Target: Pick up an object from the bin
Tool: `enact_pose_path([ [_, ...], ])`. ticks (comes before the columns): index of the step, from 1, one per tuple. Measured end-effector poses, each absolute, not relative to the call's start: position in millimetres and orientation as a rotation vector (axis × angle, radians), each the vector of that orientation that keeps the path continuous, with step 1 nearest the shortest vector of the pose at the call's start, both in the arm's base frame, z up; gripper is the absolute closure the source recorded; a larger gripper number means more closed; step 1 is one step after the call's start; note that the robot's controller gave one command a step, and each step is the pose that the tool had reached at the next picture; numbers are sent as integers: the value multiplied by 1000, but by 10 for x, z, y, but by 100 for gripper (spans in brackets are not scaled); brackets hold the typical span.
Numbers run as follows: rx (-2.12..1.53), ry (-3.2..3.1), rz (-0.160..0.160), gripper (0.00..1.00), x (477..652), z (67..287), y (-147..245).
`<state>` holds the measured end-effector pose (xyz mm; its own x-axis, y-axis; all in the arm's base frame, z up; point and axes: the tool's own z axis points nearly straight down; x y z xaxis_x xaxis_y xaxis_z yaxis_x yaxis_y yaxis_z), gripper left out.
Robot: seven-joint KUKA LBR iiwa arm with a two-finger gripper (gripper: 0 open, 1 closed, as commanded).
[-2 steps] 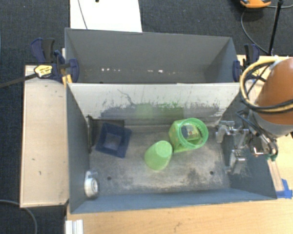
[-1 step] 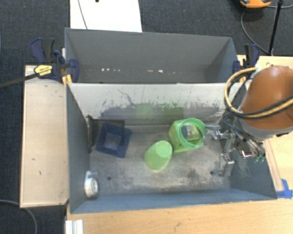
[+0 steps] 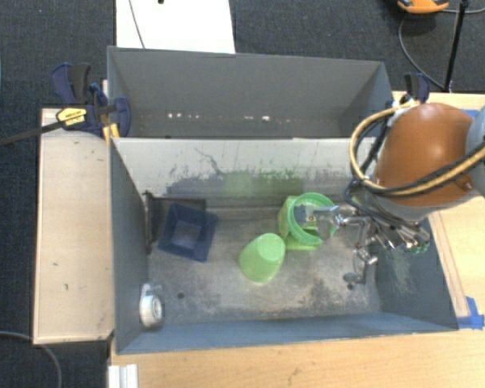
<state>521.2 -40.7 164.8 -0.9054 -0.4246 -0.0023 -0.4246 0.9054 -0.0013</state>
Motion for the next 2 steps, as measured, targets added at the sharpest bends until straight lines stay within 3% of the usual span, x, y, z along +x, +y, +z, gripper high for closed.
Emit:
enact_pose_path([
  [1,-707,3053,-1,0,5519,1572,-351],
  [2,-751,3019,-10,0,5630,1027,-197],
])
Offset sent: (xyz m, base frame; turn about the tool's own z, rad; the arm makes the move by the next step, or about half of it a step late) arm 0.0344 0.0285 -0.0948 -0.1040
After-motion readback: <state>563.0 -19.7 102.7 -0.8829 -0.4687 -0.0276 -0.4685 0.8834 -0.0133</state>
